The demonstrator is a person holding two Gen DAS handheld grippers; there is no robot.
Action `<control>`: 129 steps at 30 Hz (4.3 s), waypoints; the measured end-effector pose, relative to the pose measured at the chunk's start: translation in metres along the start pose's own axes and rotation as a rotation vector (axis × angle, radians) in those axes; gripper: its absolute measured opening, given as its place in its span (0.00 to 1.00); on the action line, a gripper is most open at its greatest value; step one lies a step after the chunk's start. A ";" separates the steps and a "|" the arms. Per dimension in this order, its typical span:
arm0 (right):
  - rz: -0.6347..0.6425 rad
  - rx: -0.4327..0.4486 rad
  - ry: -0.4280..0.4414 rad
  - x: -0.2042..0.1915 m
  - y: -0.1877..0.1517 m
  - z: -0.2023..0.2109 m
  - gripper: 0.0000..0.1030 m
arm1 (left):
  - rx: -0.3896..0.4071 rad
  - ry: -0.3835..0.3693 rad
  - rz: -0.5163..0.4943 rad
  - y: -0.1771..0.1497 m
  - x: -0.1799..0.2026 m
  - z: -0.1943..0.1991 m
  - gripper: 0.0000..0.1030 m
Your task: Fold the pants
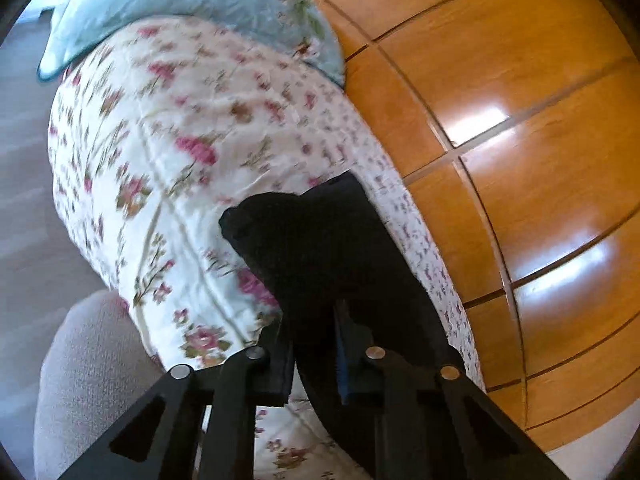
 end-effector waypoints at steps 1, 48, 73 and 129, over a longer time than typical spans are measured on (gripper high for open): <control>-0.005 -0.001 0.003 0.001 0.000 0.000 0.46 | 0.016 -0.010 -0.031 0.002 0.009 0.004 0.13; -0.581 0.130 0.117 0.146 -0.004 0.080 0.54 | -0.489 -0.754 -1.373 -0.360 0.260 0.063 0.19; -0.503 0.008 0.220 0.103 -0.009 0.052 0.58 | -0.295 -0.389 -1.044 -0.219 0.231 -0.006 0.40; -0.403 -0.045 0.238 0.089 0.019 0.006 0.15 | -0.356 -0.128 -1.033 -0.215 0.214 -0.050 0.53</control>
Point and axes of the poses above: each gripper's, at about its wrist camera, not at the fingertips, and z roughly against the way its jaws point, x to its right, y to its top, the point moved 6 cm from there along -z, roughly the way its jaws point, and after that the axes turned 7 degrees about x, right-handed, at the moved point
